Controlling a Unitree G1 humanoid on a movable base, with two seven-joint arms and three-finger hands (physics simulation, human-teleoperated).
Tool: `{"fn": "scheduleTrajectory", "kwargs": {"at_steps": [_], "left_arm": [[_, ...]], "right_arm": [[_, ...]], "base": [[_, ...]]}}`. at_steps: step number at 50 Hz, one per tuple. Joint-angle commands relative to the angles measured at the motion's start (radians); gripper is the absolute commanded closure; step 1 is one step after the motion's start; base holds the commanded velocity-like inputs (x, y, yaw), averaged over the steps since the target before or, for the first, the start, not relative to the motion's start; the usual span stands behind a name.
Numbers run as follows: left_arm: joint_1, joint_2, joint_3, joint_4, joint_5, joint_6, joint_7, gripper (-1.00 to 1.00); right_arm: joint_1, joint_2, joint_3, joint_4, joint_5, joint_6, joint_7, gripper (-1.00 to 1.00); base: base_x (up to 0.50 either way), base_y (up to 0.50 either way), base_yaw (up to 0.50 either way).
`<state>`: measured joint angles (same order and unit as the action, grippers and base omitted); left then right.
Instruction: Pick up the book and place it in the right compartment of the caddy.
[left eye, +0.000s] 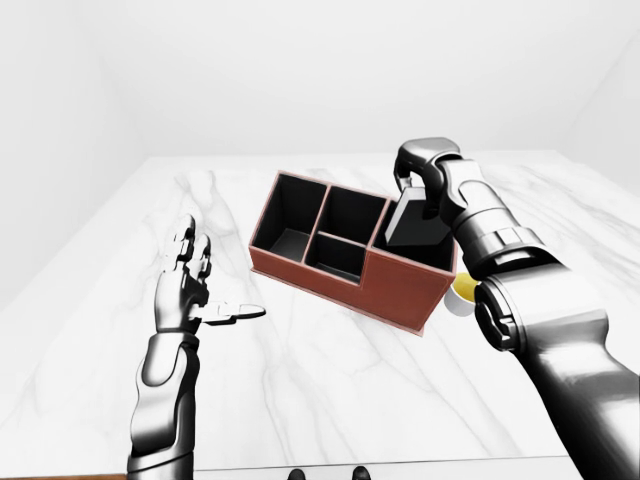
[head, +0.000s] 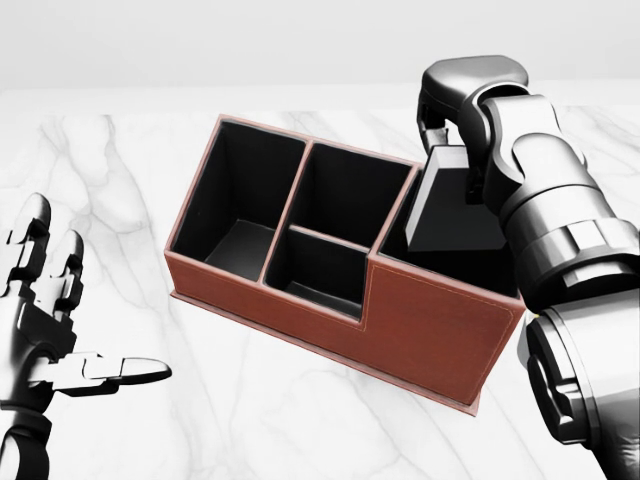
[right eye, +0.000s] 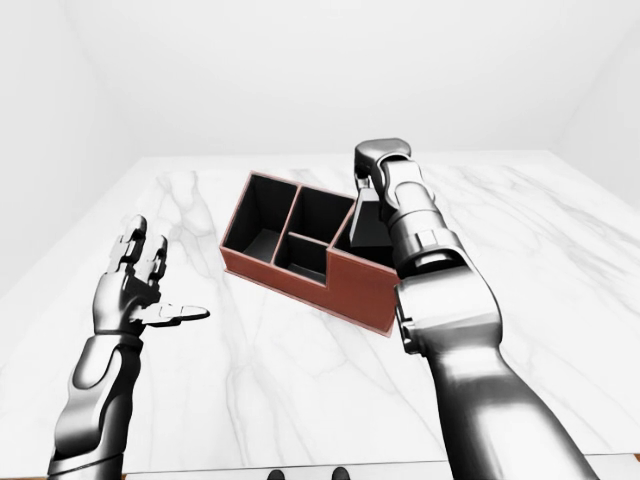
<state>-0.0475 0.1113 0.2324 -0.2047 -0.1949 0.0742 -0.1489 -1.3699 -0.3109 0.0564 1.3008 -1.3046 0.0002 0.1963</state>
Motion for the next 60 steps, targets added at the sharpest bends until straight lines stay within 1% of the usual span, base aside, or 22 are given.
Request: {"fn": "scheduleTrajectory", "kwargs": {"at_steps": [1, 7, 10, 16, 24, 26, 28, 35, 42, 50, 55, 60], "left_arm": [[-0.002, 0.001, 0.002, 0.018, -0.001, -0.010, -0.007, -1.00], [-0.005, 0.003, 0.004, 0.030, -0.002, -0.016, -0.007, -1.00], [-0.001, 0.005, 0.005, 0.014, -0.007, -0.007, -0.008, -1.00], [0.006, 0.007, 0.010, -0.001, -0.010, -0.001, -0.015, -1.00], [0.012, 0.009, 0.021, 0.021, -0.011, -0.021, -0.028, -1.00], [0.011, 0.008, 0.022, 0.026, -0.011, -0.023, -0.028, -1.00], [0.012, 0.008, 0.021, 0.027, -0.012, -0.025, -0.029, -1.00], [0.024, 0.001, 0.012, 0.019, -0.008, -0.032, -0.036, -1.00], [0.033, -0.002, 0.014, 0.028, -0.009, -0.045, -0.044, -1.00], [0.034, -0.004, 0.012, 0.040, -0.012, -0.053, -0.048, -1.00], [0.033, -0.005, 0.010, 0.060, -0.009, -0.067, -0.049, -1.00], [0.040, -0.005, 0.010, 0.060, -0.010, -0.073, -0.051, -1.00]], "right_arm": [[-0.007, -0.002, 0.003, 0.015, -0.027, 0.012, -0.062, 1.00], [-0.005, 0.001, 0.000, 0.025, -0.029, 0.017, -0.081, 1.00], [-0.005, 0.004, -0.002, 0.035, -0.032, 0.024, -0.092, 1.00], [-0.006, 0.016, -0.010, 0.047, -0.031, 0.037, -0.110, 1.00], [-0.006, 0.018, -0.019, 0.059, -0.045, 0.056, -0.146, 1.00], [-0.005, 0.017, -0.018, 0.060, -0.051, 0.062, -0.153, 1.00], [-0.006, 0.014, -0.018, 0.061, -0.060, 0.062, -0.182, 1.00], [-0.001, 0.007, -0.032, 0.065, -0.063, 0.075, -0.205, 1.00], [0.008, 0.010, -0.040, 0.068, -0.059, 0.079, -0.218, 1.00], [0.020, 0.021, -0.045, 0.072, -0.057, 0.080, -0.226, 1.00], [0.034, 0.027, -0.048, 0.075, -0.058, 0.083, -0.233, 1.00], [0.042, 0.029, -0.052, 0.078, -0.062, 0.087, -0.236, 1.00]], "base": [[0.00, 0.00, 0.00], [0.00, 0.00, 0.00], [0.00, 0.00, 0.00], [0.00, 0.00, 0.00], [0.00, 0.00, 0.00], [0.00, 0.00, 0.00], [0.00, 0.00, 0.00], [0.00, 0.00, 0.00], [0.00, 0.00, 0.00], [0.00, 0.00, 0.00], [0.00, 0.00, 0.00], [0.00, 0.00, 0.00]]}}
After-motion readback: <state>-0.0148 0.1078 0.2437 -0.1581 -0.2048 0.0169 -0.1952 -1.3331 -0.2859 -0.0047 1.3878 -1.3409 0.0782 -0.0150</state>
